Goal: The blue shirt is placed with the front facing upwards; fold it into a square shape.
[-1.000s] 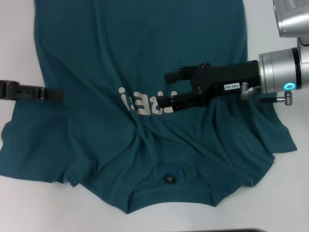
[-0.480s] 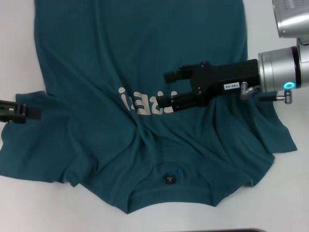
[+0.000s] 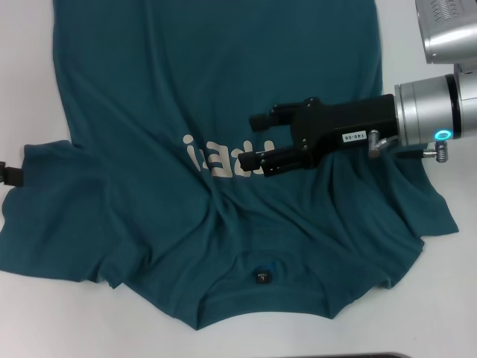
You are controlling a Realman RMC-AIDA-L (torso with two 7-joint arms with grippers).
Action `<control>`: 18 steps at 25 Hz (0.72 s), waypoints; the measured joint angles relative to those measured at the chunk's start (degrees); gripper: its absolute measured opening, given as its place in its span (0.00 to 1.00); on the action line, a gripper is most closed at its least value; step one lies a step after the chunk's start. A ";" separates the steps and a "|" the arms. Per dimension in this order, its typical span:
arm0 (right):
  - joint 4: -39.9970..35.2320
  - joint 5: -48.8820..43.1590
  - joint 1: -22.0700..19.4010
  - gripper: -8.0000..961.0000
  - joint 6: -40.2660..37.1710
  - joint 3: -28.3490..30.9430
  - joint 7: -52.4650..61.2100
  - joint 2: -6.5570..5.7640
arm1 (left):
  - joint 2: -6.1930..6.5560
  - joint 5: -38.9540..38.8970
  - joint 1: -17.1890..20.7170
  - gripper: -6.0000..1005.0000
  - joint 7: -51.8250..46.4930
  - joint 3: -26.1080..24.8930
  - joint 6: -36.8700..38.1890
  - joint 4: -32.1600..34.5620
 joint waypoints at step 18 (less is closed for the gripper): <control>0.00 0.00 0.57 0.92 -0.01 0.01 -0.27 -0.30 | -0.59 6.18 -1.91 0.84 -1.11 -0.19 -10.34 4.12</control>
